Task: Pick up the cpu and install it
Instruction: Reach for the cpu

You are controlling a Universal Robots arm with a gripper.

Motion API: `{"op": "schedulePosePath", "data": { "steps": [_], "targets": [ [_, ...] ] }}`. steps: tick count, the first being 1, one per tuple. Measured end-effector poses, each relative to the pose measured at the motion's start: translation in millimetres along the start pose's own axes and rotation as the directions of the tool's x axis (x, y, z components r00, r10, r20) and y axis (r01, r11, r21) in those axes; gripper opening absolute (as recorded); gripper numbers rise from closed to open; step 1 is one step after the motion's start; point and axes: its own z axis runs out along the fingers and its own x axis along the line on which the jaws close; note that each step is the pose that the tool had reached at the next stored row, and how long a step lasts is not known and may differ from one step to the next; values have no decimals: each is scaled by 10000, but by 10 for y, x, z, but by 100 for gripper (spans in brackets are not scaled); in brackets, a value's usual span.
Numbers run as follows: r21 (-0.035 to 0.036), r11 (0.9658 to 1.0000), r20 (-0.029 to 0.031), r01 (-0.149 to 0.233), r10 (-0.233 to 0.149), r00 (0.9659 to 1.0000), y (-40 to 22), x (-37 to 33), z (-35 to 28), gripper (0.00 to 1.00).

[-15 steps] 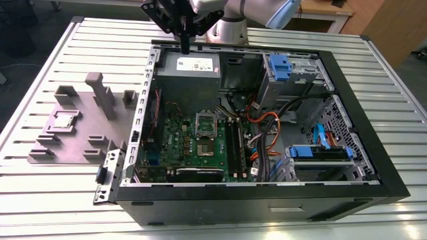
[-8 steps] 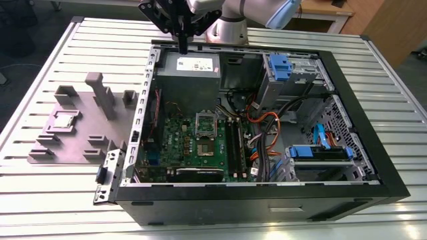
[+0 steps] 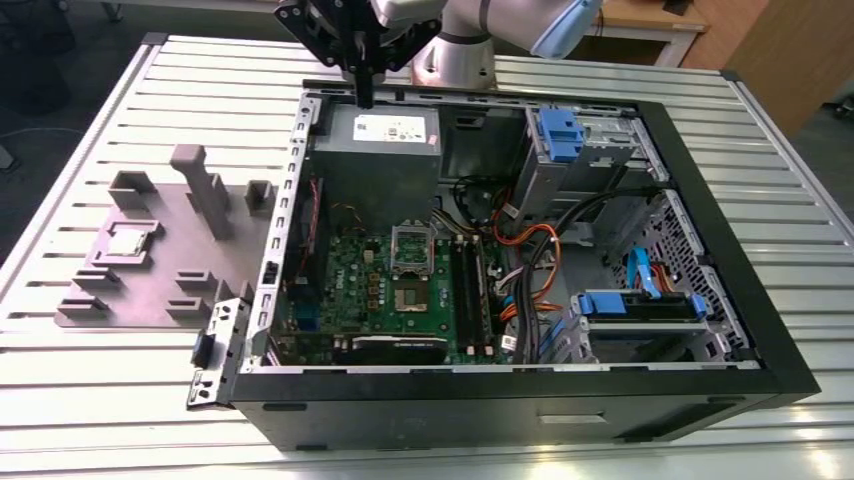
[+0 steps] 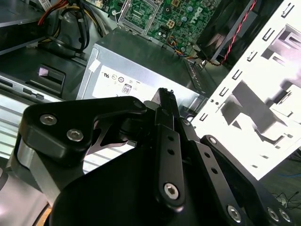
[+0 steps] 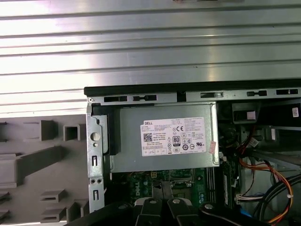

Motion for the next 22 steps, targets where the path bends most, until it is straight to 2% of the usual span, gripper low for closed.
{"op": "schedulePosePath", "data": {
  "steps": [7, 22],
  "targets": [
    [0, 10000, 1, -1, 1, 10000, -1, 13, 0, 11],
    [0, 10000, 1, -1, 1, 10000, -7, 89, -2, 11]
  ]
}}
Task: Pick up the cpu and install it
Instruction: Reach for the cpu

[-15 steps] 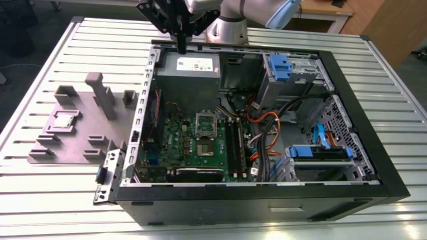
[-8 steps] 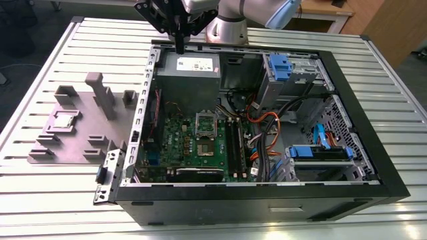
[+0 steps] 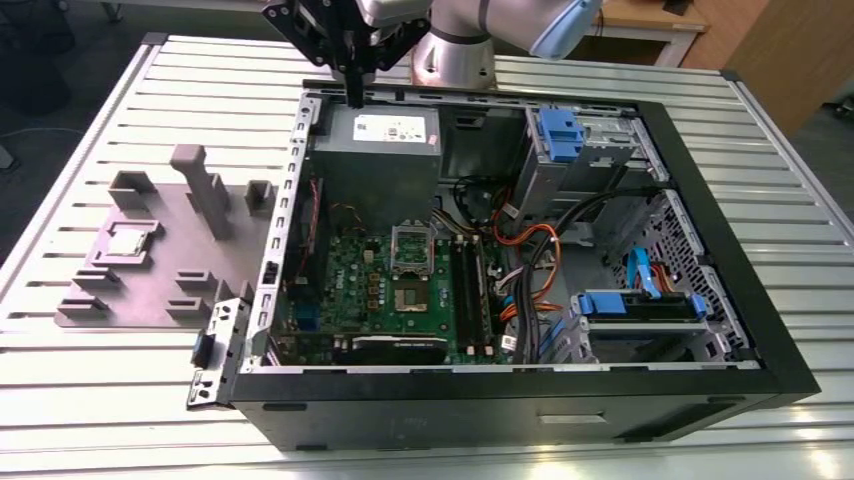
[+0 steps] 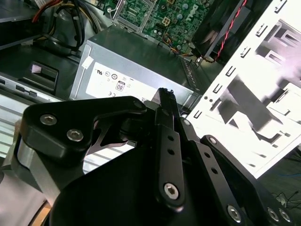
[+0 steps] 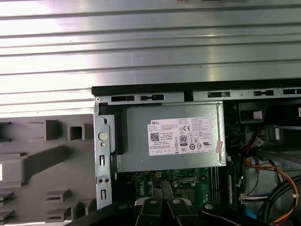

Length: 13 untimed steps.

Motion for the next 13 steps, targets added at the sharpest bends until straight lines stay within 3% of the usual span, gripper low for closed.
{"op": "schedulePosePath", "data": {
  "steps": [13],
  "targets": [
    [0, 10000, 0, 0, 0, 10000, -3, 36, -1, 11]
  ]
}}
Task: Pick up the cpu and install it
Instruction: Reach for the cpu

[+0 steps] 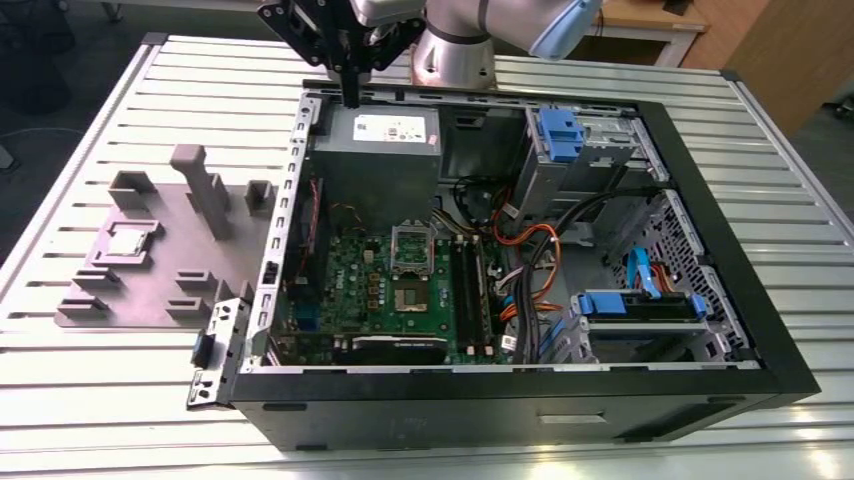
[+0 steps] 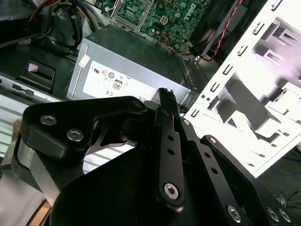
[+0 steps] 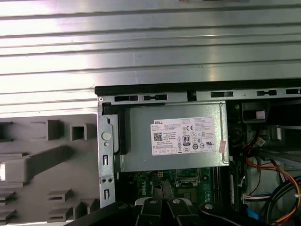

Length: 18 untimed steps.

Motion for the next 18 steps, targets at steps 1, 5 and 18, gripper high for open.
{"op": "schedulePosePath", "data": {
  "steps": [1, 5, 18],
  "targets": [
    [0, 10000, 0, 0, 0, 10000, 0, 4, 0, 11],
    [0, 10000, 0, 0, 0, 10000, -1, 19, -1, 11],
    [0, 10000, 0, 0, 0, 10000, -5, 64, -2, 11]
  ]
}}
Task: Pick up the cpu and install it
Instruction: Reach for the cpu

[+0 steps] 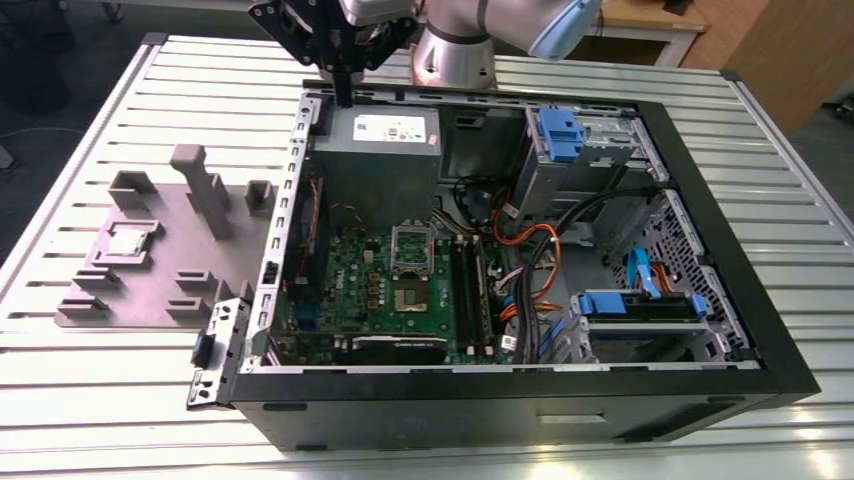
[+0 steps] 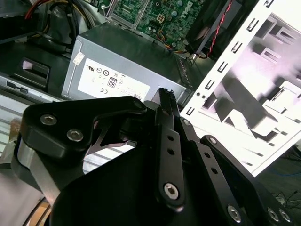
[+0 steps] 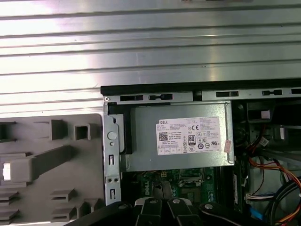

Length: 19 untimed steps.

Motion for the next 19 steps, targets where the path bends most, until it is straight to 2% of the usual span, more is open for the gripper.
{"op": "schedulePosePath", "data": {
  "steps": [19],
  "targets": [
    [0, 10000, 0, 0, 0, 10000, -4, 52, -1, 11]
  ]
}}
